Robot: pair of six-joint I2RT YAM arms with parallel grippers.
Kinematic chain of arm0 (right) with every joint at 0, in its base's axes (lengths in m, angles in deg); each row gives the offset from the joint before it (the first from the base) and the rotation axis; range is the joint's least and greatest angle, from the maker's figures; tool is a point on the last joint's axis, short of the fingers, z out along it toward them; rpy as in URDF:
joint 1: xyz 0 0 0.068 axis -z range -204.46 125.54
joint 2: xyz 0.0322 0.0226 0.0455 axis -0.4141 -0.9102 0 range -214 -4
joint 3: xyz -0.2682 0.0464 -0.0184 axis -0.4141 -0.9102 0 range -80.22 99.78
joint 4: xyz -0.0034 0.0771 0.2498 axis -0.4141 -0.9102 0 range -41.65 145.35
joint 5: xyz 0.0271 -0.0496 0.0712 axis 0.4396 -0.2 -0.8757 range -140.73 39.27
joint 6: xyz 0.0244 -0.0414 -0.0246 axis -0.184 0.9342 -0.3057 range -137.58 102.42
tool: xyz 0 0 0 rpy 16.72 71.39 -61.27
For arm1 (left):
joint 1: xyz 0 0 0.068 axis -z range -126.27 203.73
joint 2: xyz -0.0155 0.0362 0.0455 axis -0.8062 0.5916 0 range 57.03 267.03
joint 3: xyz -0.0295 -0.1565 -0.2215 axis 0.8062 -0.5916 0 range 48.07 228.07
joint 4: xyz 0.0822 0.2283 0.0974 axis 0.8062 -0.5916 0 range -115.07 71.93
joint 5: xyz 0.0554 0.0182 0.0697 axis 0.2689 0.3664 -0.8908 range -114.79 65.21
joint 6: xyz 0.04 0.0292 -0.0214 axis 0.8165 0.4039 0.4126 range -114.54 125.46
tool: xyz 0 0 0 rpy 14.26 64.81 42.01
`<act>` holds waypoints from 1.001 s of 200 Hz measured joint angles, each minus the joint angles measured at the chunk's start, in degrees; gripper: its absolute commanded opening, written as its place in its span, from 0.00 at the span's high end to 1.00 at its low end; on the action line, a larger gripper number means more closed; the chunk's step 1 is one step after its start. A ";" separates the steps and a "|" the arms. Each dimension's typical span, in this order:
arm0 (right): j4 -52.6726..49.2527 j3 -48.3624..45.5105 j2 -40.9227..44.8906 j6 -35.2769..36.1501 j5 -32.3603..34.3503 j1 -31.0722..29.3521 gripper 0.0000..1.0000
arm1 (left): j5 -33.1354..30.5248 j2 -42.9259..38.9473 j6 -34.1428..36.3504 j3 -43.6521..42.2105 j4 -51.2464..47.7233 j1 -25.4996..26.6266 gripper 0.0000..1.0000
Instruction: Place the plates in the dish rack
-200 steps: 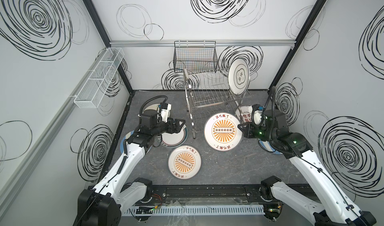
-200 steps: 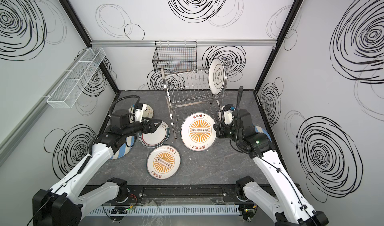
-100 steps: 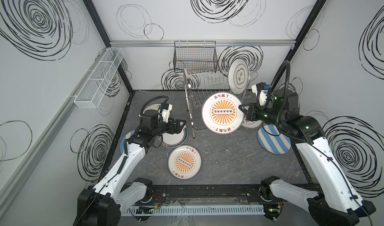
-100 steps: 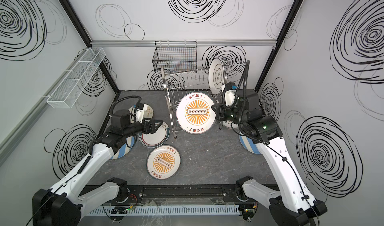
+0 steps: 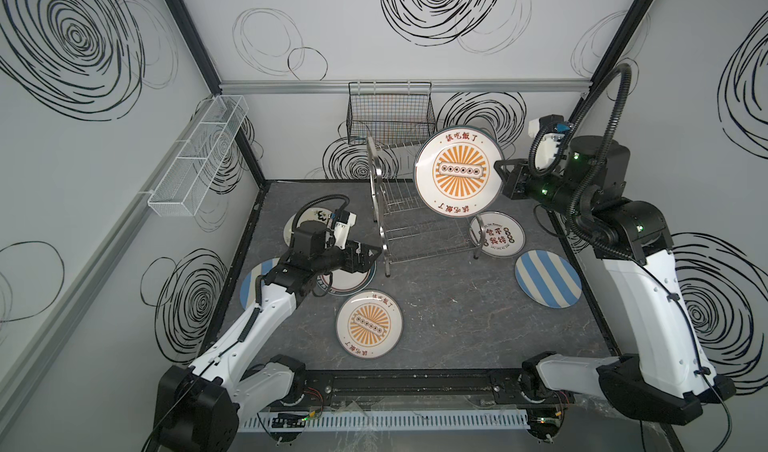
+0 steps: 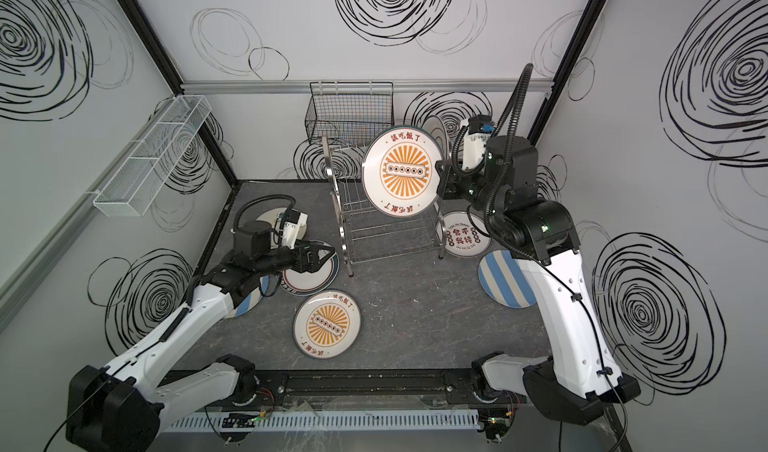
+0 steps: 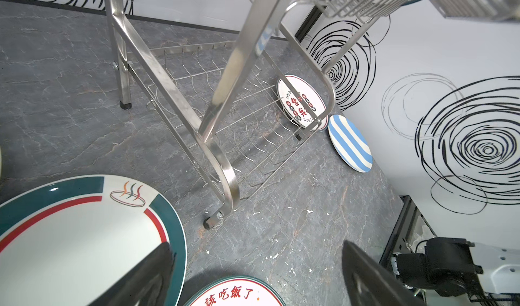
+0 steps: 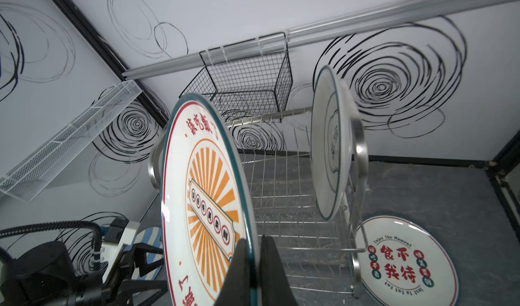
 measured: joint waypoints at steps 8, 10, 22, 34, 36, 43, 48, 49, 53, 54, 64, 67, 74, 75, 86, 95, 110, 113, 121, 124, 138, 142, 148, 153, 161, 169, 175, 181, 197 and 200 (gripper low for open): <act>0.09 1.90 -1.03 0.46 1.92 -0.11 1.00 | 0.04 0.02 -0.04 -0.13 0.00 0.00 0.04; 0.09 2.49 -1.36 0.55 2.73 -0.22 1.00 | 0.09 0.02 -0.07 -0.15 0.00 0.00 0.04; 0.31 5.57 -3.30 1.33 6.73 -1.49 1.00 | 0.17 0.07 -0.07 -0.35 0.02 0.00 0.04; 0.55 8.81 -5.57 2.51 12.55 -3.93 1.00 | 0.22 0.09 -0.09 -0.50 0.00 0.00 0.04; 0.52 9.44 -6.10 2.91 14.03 -4.66 1.00 | 0.22 0.09 -0.09 -0.52 0.02 0.00 0.04; 0.72 11.39 -7.69 3.91 18.29 -7.13 1.00 | 0.28 0.09 -0.13 -0.57 0.07 0.00 0.04; 0.94 12.57 -8.74 4.76 21.22 -8.85 1.00 | 0.37 0.09 -0.15 -0.63 0.15 0.00 0.04; 0.94 12.76 -8.92 4.85 21.68 -9.18 1.00 | 0.39 0.09 -0.15 -0.63 0.15 0.00 0.04; 1.20 13.81 -9.86 5.62 24.13 -10.82 1.00 | 0.48 0.09 -0.20 -0.70 0.22 0.00 0.04; 1.25 13.97 -10.03 5.79 24.65 -11.10 1.00 | 0.52 0.09 -0.20 -0.72 0.26 0.00 0.04; 2.49 15.41 -11.96 7.61 30.47 -14.75 1.00 | 0.79 0.09 -0.20 -0.79 0.39 0.00 0.04; 2.93 15.58 -12.44 8.39 32.00 -15.58 1.00 | 0.83 0.09 -0.22 -0.81 0.42 0.00 0.04; 3.93 15.58 -13.27 9.46 35.36 -17.44 1.00 | 0.94 0.09 -0.22 -0.87 0.55 0.00 0.04; 4.15 15.56 -13.44 9.88 36.09 -17.90 1.00 | 0.96 0.09 -0.22 -0.87 0.57 0.00 0.04; 5.62 15.21 -14.45 12.00 40.96 -20.13 1.00 | 1.09 0.09 -0.22 -1.03 0.98 0.00 0.04; 7.41 14.27 -14.91 13.60 44.94 -21.38 1.00 | 1.18 0.09 -0.22 -1.18 1.27 0.00 0.04; 10.71 11.76 -14.95 16.13 50.60 -22.75 1.00 | 1.25 0.09 -0.22 -1.42 1.31 0.00 0.04; 11.41 11.15 -14.88 16.74 51.65 -22.97 1.00 | 1.25 0.09 -0.24 -1.46 1.33 0.00 0.04; 13.46 9.46 -14.73 18.10 54.18 -23.45 1.00 | 1.25 0.09 -0.22 -1.57 1.36 -0.02 0.04; 14.51 8.66 -14.58 18.78 55.12 -23.61 1.00 | 1.27 0.09 -0.22 -1.57 1.38 0.00 0.04; 18.47 5.09 -14.10 21.22 58.73 -24.04 1.00 | 1.29 0.09 -0.22 -1.60 1.42 -0.02 0.04; 19.37 4.24 -13.99 21.66 59.47 -24.06 1.00 | 1.29 0.09 -0.24 -1.60 1.44 -0.02 0.04; 20.74 2.93 -13.84 22.58 60.46 -24.06 1.00 | 1.29 0.09 -0.22 -1.60 1.49 -0.02 0.04; 21.73 1.95 -13.70 23.21 61.16 -24.06 1.00 | 1.29 0.09 -0.24 -1.62 1.53 -0.02 0.04; 23.10 0.61 -13.62 24.28 62.20 -24.06 1.00 | 1.29 0.09 -0.24 -1.68 1.62 -0.02 0.04; 24.15 -0.31 -13.57 24.96 62.97 -24.04 1.00 | 1.31 0.09 -0.24 -1.73 1.68 -0.02 0.04; 24.94 -0.94 -13.57 25.40 63.47 -24.00 1.00 | 1.31 0.09 -0.24 -1.75 1.70 -0.02 0.04; 25.57 -1.38 -13.57 25.70 63.73 -23.80 1.00 | 1.33 0.09 -0.24 -1.81 1.75 -0.02 0.04; 26.29 -2.19 -13.57 25.79 63.69 -22.82 1.00 | 1.44 0.09 -0.26 -1.97 1.75 -0.02 0.04; 26.40 -2.32 -13.57 25.77 63.60 -22.62 1.00 | 1.46 0.09 -0.26 -2.01 1.75 -0.02 0.04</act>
